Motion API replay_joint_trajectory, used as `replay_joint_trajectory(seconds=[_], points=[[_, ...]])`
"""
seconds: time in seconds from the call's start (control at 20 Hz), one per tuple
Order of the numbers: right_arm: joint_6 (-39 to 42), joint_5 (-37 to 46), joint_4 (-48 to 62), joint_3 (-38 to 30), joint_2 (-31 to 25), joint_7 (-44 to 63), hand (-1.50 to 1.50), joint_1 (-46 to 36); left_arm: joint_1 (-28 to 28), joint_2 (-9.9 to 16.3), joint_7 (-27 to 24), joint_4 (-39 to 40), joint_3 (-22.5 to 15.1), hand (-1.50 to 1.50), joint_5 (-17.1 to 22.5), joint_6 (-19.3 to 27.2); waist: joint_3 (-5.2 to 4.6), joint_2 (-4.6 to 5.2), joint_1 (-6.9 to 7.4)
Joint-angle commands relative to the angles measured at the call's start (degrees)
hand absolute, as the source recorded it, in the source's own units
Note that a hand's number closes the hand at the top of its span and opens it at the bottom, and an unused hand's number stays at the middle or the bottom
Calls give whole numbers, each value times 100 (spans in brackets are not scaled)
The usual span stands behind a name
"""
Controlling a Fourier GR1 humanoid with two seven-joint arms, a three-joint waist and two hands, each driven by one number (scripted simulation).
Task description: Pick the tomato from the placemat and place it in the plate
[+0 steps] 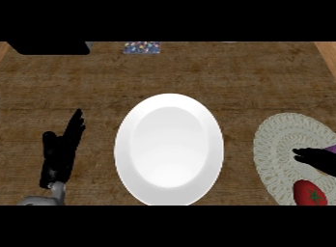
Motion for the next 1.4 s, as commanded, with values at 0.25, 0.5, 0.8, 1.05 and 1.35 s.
replay_joint_trajectory(seconds=[0.25, 0.5, 0.8, 1.05, 1.35], points=[[111, 882, 254, -128, 540, -351, -150, -38, -56, -161, -25, 129, 303, 0, -83, -274, 1, 1, 2], [648, 861, 2, -232, 666, -17, -150, -176, 38, -80, 419, -415, 282, 0, -258, -280, 2, -3, 11], [433, 1328, 245, -316, 788, -321, -150, -23, 325, -435, -27, -110, 146, 0, -492, -295, 1, -3, -4], [-283, 1819, 528, -87, 1162, -715, 150, -208, -6, -430, 289, -211, 390, 0, -445, -300, 2, -2, -3], [-718, 1986, 944, -411, 1424, -995, 150, -365, 72, -566, -173, 162, 477, 0, -526, -397, 2, 2, 5]])
